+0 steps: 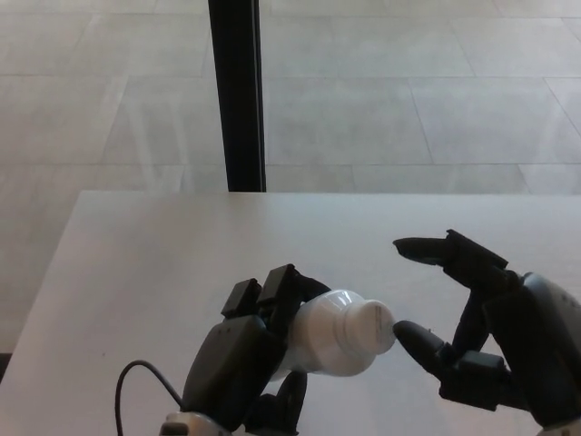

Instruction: The robot uses its left hand to to lift the bottle kept on the middle of the desk and tilts it towards its right hand. It then uses its right hand to rotate its cap to open it and places the bottle and cap back on the desk

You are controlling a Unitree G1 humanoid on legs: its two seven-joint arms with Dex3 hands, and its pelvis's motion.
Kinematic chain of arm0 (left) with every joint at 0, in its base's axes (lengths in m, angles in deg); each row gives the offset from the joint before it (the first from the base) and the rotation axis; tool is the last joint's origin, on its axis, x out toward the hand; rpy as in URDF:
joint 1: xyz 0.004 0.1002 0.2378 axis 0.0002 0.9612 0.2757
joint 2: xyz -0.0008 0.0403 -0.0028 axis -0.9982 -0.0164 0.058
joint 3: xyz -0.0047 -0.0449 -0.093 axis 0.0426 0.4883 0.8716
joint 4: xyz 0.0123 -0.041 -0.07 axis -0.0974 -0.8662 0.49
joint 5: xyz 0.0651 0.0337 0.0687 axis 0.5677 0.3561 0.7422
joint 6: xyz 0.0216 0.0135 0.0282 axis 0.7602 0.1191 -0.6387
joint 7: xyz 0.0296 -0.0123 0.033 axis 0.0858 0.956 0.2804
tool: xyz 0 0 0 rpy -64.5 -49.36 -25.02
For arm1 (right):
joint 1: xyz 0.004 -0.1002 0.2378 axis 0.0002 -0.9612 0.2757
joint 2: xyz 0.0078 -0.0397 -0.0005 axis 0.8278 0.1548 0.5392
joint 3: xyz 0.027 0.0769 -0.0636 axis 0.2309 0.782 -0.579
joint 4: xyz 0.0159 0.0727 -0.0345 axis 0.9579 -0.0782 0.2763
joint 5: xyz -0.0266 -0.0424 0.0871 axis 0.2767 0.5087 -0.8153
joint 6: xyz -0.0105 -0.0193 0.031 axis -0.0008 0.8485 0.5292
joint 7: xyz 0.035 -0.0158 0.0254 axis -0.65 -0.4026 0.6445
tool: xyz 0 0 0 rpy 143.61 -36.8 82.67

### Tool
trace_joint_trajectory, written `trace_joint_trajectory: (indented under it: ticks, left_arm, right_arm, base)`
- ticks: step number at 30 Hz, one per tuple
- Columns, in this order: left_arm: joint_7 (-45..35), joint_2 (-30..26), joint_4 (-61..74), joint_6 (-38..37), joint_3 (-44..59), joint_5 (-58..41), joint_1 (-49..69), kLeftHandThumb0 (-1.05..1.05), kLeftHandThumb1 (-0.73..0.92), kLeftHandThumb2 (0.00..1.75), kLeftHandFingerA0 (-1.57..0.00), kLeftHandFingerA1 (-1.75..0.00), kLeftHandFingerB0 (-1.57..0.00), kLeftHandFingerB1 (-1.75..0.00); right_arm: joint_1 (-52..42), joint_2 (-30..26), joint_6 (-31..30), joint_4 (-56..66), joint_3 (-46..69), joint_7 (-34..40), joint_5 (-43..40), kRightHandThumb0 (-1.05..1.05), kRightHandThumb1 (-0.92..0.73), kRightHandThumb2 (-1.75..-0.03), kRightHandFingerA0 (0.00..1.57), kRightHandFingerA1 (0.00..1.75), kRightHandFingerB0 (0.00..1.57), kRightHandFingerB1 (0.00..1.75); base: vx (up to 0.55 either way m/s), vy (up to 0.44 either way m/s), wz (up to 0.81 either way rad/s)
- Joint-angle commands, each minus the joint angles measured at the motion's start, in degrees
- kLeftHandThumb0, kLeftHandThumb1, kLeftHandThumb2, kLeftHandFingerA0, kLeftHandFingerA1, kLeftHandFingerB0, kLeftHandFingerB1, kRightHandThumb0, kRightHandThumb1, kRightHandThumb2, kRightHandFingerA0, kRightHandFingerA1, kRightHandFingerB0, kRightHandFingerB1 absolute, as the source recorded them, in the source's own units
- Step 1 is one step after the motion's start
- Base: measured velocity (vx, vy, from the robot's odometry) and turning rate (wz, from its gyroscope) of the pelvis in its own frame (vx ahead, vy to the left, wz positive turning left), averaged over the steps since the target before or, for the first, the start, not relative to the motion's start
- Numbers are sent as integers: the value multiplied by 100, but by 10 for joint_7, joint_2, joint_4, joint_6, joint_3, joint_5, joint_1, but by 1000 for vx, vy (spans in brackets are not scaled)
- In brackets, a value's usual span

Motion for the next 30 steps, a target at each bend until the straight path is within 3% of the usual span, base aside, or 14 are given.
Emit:
trace_joint_trajectory:
  ticks: [1, 6, 8, 17, 18, 19, 20, 21, 23, 24, 25, 26, 27, 30]
  left_arm:
    - [-2, -6, 1, 11, 5, -2, -6, 20, 52, 161, -120, -175, -109, -154]
    - [-3, -13, 5, 12, 6, 1, -4, 21, 51, 156, -123, -175, -112, -155]
    - [8, -13, -4, -2, 7, 1, -6, 20, 50, 161, -120, -175, -111, -155]
    - [1, -18, -5, -2, 7, -6, -12, 16, 50, 161, -118, -175, -111, -156]
    - [-1, -17, -5, 0, 7, -7, -13, 12, 78, 142, -119, -130, -113, -124]
    - [-4, -15, -2, 6, 8, -9, -12, 12, 77, 140, -117, -129, -112, -123]
    - [0, -15, -6, 1, 8, -8, -15, 17, 50, 161, -120, -175, -112, -156]
    - [0, -16, -6, 1, 8, -8, -16, 18, 50, 158, -122, -175, -113, -156]
    - [5, -12, -5, 6, 7, -6, -15, 11, 46, 153, -125, -175, -112, -153]
    - [2, -11, -2, 10, 6, -5, -13, 7, 72, 134, -112, -122, -106, -116]
    - [2, -11, -2, 10, 7, -5, -13, 7, 72, 134, -112, -122, -106, -116]
    - [0, -12, -3, 7, 7, -7, -13, 1, 52, 142, -118, -175, -105, -149]
    - [0, -13, -6, 0, 9, -11, -14, -1, 55, 137, -116, -175, -102, -148]
    - [15, -15, -15, -16, 8, -6, -18, -1, 59, 135, -116, -175, -103, -148]
  right_arm:
    - [-23, -19, -3, 2, -29, 10, 0, -64, -66, -60, 96, 145, 47, 48]
    - [-31, -30, -15, 5, -43, 8, 4, -68, -67, -60, 97, 150, 46, 46]
    - [-28, -38, -12, 2, -40, 11, 0, -70, -62, -65, 93, 163, 44, 48]
    - [-17, -54, -23, 0, -35, 12, -1, -77, -62, -65, 94, 162, 42, 48]
    - [-16, -54, -23, -1, -36, 14, -2, -76, -61, -65, 95, 161, 42, 48]
    - [-14, -51, -25, 1, -42, 13, 1, -66, -49, -97, 124, 143, 37, 59]
    - [-12, -49, -27, -1, -45, 15, 1, -65, -48, -96, 123, 141, 38, 60]
    - [-11, -49, -25, -2, -46, 17, 0, -75, -60, -65, 95, 157, 42, 48]
    - [-12, -50, -19, -5, -53, 23, -3, -75, -60, -65, 94, 158, 43, 49]
    - [-14, -50, -19, -5, -56, 24, -2, -74, -60, -64, 93, 157, 42, 49]
    - [-15, -50, -20, -5, -58, 24, -2, -74, -60, -64, 93, 157, 42, 49]
    - [-16, -51, -18, -5, -61, 27, -2, -74, -65, -60, 93, 155, 43, 48]
    - [-17, -50, -20, -4, -66, 27, 0, -78, -59, -67, 94, 158, 42, 50]
    - [-17, -50, -21, -4, -73, 30, 1, -74, -65, -60, 92, 157, 43, 48]
  base:
    - [0, 0, 0]
    - [0, 0, 0]
    - [0, 0, 0]
    - [0, 0, 0]
    - [0, 0, 0]
    - [0, 0, 0]
    - [0, 0, 0]
    - [0, 0, 0]
    - [0, 0, 0]
    - [0, 0, 0]
    - [0, 0, 0]
    - [0, 0, 0]
    - [0, 0, 0]
    - [0, 0, 0]
